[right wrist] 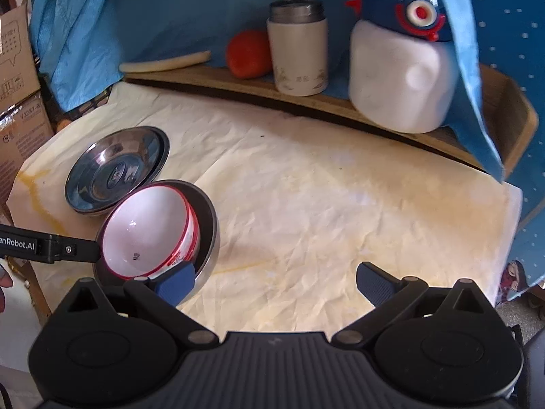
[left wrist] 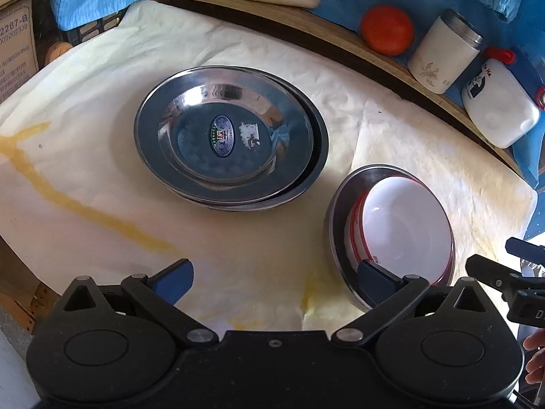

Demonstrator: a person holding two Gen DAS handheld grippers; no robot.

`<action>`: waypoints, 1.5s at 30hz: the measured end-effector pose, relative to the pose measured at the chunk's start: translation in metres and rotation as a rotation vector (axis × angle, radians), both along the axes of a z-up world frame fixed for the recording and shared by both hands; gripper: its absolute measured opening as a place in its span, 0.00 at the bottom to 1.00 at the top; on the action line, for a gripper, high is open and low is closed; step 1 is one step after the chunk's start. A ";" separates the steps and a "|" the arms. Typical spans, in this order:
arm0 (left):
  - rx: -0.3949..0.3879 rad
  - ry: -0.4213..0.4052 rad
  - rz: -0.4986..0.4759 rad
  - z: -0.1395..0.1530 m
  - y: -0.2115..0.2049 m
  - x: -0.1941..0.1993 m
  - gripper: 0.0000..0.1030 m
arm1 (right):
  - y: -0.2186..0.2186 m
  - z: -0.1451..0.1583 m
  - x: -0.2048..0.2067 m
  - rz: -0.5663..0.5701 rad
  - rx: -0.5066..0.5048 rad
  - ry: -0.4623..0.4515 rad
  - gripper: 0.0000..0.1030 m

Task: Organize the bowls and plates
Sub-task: 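Close both tools on the steel bowl's rim holding the white bowls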

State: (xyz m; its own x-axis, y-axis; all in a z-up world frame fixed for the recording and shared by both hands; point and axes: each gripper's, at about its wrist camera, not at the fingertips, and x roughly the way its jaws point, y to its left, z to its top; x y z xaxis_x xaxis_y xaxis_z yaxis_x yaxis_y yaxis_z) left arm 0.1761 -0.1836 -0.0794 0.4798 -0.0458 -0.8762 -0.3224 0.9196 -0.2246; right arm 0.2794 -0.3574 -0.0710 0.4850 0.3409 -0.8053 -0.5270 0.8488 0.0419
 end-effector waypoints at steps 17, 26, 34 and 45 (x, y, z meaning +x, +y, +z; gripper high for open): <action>0.006 0.030 -0.015 -0.004 -0.005 0.008 0.92 | 0.024 -0.013 0.013 0.070 -0.054 0.020 0.96; -0.017 0.014 -0.043 -0.001 -0.009 0.008 0.70 | 0.024 -0.009 0.008 0.101 -0.010 0.025 0.76; -0.055 -0.007 -0.061 0.001 -0.010 0.008 0.52 | 0.022 -0.009 0.006 0.096 0.056 0.069 0.51; -0.159 -0.015 -0.034 -0.006 0.001 0.010 0.44 | 0.019 -0.011 0.010 0.034 0.148 0.169 0.30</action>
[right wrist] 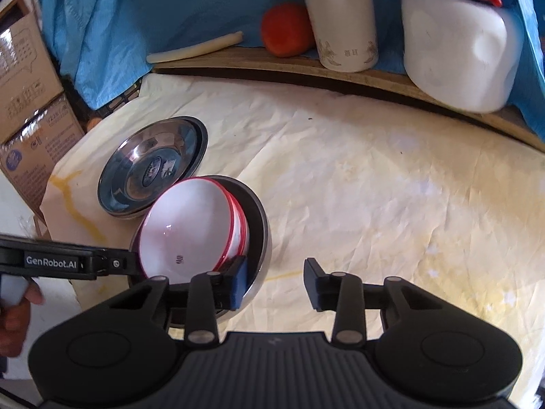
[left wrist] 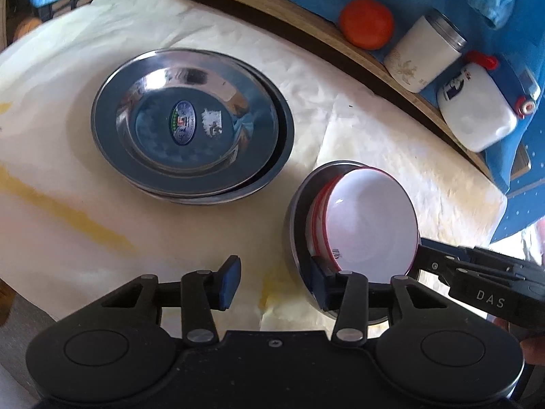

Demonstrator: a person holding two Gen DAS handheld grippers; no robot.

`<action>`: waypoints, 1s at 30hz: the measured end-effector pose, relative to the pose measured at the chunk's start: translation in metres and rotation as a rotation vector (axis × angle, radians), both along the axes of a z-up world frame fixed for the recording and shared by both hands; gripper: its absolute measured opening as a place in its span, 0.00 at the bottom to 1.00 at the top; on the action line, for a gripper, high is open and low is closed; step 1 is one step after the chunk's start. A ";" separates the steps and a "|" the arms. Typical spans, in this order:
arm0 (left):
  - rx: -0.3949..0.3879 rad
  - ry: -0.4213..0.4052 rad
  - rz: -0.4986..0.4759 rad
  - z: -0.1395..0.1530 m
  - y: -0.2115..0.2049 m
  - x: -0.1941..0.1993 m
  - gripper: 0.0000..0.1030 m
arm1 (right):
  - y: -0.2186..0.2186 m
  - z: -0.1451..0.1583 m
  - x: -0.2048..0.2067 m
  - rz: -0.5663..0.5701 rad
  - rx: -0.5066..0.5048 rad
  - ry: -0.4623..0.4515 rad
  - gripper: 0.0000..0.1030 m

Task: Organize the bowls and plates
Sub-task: 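Close both tools on the steel bowl's rim holding the white bowls, then lift the steel bowl stack with both tools toward the steel plates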

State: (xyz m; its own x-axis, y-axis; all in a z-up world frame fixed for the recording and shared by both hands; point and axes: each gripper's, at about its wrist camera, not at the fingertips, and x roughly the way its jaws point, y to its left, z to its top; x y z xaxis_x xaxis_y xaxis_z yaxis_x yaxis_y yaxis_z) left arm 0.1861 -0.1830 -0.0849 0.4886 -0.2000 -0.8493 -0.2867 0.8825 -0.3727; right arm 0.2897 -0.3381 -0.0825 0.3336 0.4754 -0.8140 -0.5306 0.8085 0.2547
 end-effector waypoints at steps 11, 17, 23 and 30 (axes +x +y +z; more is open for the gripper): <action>-0.050 -0.026 -0.035 0.000 0.000 0.003 0.17 | 0.001 -0.001 -0.003 -0.037 0.048 0.049 0.14; -0.044 -0.025 -0.047 -0.001 -0.002 0.007 0.16 | -0.002 -0.005 0.003 -0.080 0.079 0.116 0.17; -0.045 -0.023 -0.054 -0.002 -0.002 0.008 0.15 | 0.004 -0.008 0.005 -0.096 0.058 0.136 0.14; -0.037 -0.022 -0.061 -0.001 -0.004 0.008 0.15 | 0.006 -0.008 0.003 -0.112 0.052 0.137 0.13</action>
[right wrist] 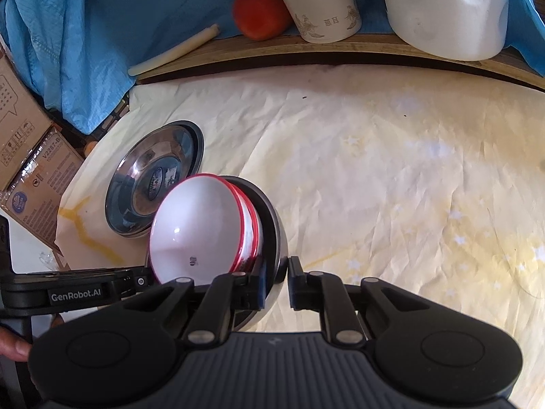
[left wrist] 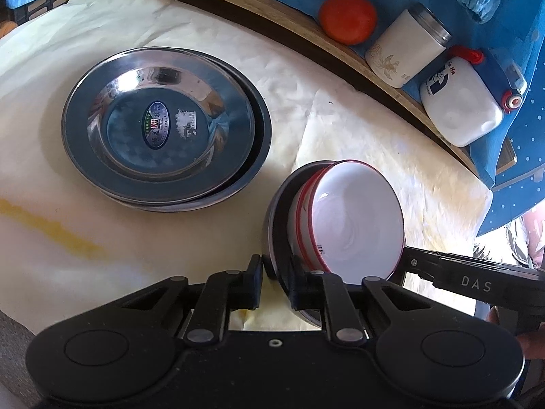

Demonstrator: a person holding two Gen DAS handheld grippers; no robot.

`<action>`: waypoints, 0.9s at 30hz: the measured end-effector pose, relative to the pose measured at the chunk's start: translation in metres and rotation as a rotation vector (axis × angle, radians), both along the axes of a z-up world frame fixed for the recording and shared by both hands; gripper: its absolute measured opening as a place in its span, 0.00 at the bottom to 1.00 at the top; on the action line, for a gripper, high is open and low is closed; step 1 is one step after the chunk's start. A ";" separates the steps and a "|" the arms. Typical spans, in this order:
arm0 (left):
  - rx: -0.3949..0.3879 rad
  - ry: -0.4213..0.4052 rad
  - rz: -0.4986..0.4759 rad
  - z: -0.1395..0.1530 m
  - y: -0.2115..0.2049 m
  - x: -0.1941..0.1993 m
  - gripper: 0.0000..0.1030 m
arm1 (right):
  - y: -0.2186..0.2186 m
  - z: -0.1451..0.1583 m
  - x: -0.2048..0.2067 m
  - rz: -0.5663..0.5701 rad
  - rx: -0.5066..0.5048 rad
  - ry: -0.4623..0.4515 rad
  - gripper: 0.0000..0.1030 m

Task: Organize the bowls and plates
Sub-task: 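Lift the steel bowl stack with both tools toward the steel plates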

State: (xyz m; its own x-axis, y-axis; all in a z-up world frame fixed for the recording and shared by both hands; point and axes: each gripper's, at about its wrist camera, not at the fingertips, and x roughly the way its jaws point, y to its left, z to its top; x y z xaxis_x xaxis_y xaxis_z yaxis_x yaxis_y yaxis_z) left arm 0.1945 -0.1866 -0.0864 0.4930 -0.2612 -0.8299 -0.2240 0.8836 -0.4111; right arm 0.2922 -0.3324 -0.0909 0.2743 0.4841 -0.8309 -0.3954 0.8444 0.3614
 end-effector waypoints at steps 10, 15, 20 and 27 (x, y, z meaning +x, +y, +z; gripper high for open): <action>0.001 0.016 -0.019 0.000 -0.001 -0.002 0.14 | -0.003 0.001 -0.007 -0.015 -0.004 0.011 0.13; -0.001 0.016 -0.036 0.000 -0.002 -0.003 0.14 | -0.007 0.003 -0.012 -0.026 -0.007 0.009 0.13; -0.002 0.011 -0.069 0.001 -0.008 -0.002 0.14 | -0.015 0.006 -0.017 -0.053 -0.009 -0.003 0.13; -0.003 -0.008 -0.101 0.008 -0.015 0.001 0.13 | -0.022 0.012 -0.022 -0.089 -0.006 -0.017 0.13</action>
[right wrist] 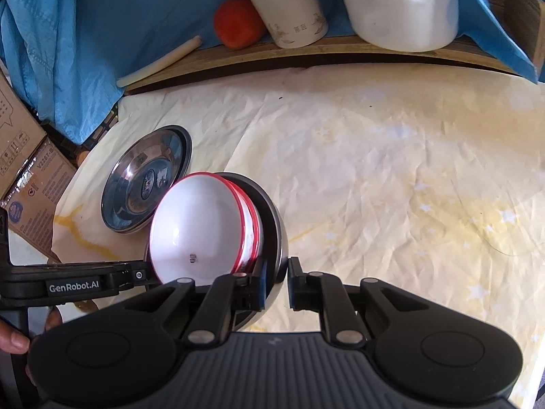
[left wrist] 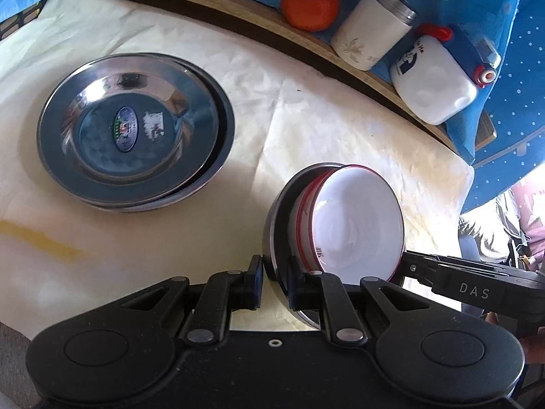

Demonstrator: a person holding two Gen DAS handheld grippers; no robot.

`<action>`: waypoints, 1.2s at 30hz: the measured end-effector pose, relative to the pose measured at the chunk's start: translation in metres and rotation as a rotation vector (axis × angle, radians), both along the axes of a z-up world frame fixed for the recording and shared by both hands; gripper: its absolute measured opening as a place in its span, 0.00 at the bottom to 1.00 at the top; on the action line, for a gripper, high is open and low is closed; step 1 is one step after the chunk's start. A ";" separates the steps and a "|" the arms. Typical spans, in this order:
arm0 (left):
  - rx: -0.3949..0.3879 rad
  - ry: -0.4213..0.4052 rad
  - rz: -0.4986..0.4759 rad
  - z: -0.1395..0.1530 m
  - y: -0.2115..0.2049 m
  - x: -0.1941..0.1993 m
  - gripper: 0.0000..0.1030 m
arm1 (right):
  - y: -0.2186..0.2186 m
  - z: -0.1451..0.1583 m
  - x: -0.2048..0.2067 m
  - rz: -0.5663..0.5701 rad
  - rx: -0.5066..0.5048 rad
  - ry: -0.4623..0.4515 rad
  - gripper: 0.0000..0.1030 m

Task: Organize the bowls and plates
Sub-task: 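Lift the steel bowl stack with both tools toward the steel plates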

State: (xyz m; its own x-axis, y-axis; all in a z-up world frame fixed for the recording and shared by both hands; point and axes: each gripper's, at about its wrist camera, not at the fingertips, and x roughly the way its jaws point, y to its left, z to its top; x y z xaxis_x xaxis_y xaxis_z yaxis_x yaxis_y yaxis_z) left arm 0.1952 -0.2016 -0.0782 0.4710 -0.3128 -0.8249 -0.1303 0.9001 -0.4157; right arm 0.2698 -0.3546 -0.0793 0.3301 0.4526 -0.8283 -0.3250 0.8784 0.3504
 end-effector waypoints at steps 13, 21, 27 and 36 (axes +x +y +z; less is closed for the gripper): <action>0.016 -0.034 -0.006 0.014 0.009 0.004 0.13 | 0.010 0.013 0.005 -0.001 0.019 -0.031 0.13; 0.032 -0.053 0.012 0.026 0.028 0.011 0.13 | 0.030 0.020 0.016 0.020 0.031 -0.047 0.13; 0.040 -0.059 0.023 0.032 0.045 0.017 0.13 | 0.047 0.025 0.023 0.032 0.037 -0.055 0.13; 0.050 -0.056 0.045 0.037 0.078 0.026 0.13 | 0.080 0.025 0.033 0.055 0.042 -0.053 0.13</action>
